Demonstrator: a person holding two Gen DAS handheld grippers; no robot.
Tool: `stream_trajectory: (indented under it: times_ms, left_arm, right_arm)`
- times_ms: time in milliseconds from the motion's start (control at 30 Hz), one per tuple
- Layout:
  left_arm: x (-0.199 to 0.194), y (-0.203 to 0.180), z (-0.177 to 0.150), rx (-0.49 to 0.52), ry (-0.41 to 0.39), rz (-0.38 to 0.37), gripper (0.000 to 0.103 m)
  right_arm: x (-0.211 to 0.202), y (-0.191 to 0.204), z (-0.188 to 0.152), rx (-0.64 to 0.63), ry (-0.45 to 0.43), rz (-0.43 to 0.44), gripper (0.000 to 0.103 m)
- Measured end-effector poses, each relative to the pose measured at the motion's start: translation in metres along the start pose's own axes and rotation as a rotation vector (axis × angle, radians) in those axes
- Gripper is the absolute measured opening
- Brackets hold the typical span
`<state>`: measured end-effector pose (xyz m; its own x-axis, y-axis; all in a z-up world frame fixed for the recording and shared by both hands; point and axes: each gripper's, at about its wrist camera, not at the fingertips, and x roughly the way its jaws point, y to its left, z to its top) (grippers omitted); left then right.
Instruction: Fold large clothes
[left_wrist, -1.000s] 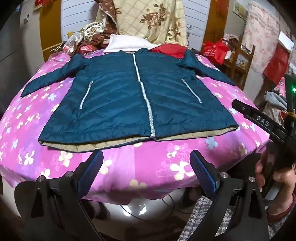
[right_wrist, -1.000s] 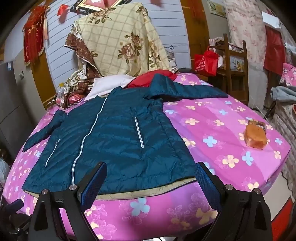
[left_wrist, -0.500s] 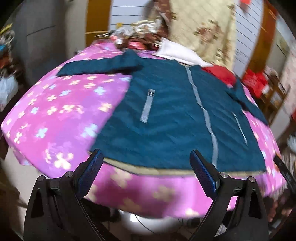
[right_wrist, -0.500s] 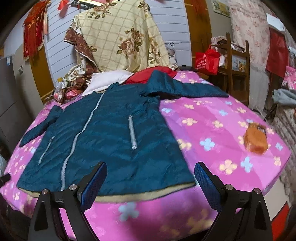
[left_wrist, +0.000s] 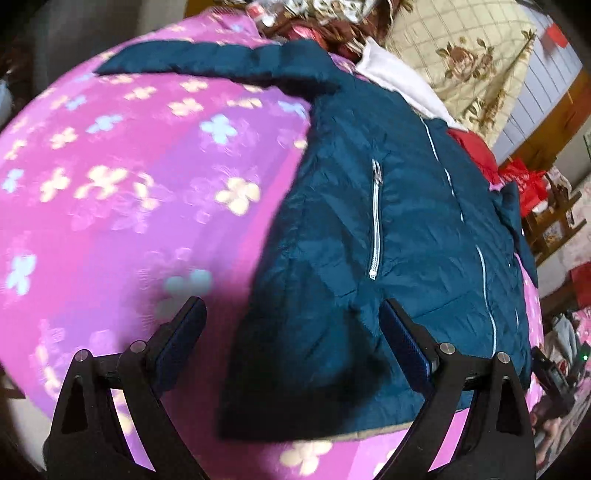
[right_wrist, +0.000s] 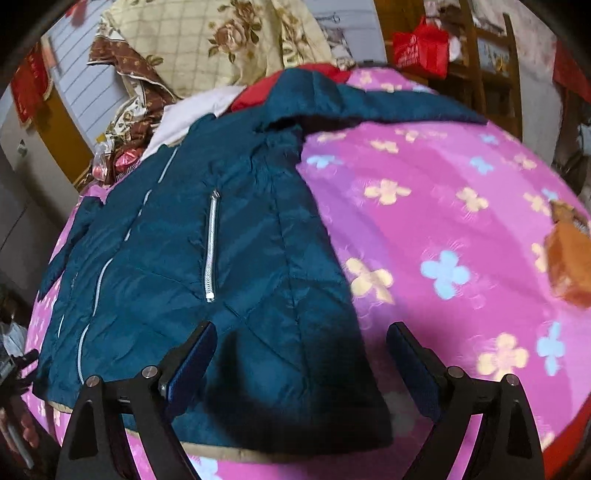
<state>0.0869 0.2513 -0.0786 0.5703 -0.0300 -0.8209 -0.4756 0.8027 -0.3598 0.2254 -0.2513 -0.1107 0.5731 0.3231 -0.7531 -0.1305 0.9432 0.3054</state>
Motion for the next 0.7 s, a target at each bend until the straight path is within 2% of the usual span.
stream_trajectory:
  times_ms: [100, 200, 233, 267, 300, 333, 367, 400, 433, 567, 700]
  left_arm:
    - [0.013, -0.007, 0.0, -0.012, 0.024, -0.024, 0.095]
    - [0.015, -0.022, -0.003, 0.002, 0.006, 0.007, 0.094]
    - [0.016, -0.029, -0.002, 0.018, 0.007, 0.038, 0.084]
    - [0.017, -0.035, -0.003, 0.043, 0.004, 0.088, 0.075]
    - [0.018, -0.042, -0.004, 0.077, 0.012, 0.137, 0.05]
    - [0.019, -0.044, -0.005, 0.09, 0.02, 0.146, 0.036]
    - [0.016, -0.045, -0.006, 0.084, 0.031, 0.138, 0.03]
    - [0.01, -0.045, -0.007, 0.078, 0.027, 0.132, 0.02]
    - [0.006, -0.045, -0.007, 0.078, 0.024, 0.128, 0.016]
    - [-0.014, -0.039, -0.022, 0.083, 0.017, 0.129, 0.014]
    - [-0.029, -0.033, -0.045, 0.111, -0.004, 0.173, 0.016]
  right_arm:
    - [0.007, 0.001, -0.002, 0.024, 0.025, 0.026, 0.077]
    - [0.006, 0.002, -0.002, 0.038, 0.034, 0.045, 0.051]
    - [0.008, 0.0, 0.0, 0.05, 0.045, 0.063, 0.034]
    - [0.007, -0.002, 0.0, 0.073, 0.06, 0.099, 0.03]
    - [0.004, -0.005, -0.002, 0.089, 0.065, 0.12, 0.023]
    - [0.0, -0.006, -0.003, 0.095, 0.069, 0.133, 0.019]
    - [-0.004, -0.005, -0.006, 0.094, 0.069, 0.142, 0.017]
    - [-0.009, -0.004, -0.009, 0.089, 0.068, 0.149, 0.015]
    - [-0.014, -0.003, -0.013, 0.083, 0.068, 0.154, 0.013]
    - [-0.037, 0.004, -0.035, 0.023, 0.083, 0.153, 0.012]
    - [-0.05, 0.005, -0.052, -0.035, 0.074, 0.128, 0.012]
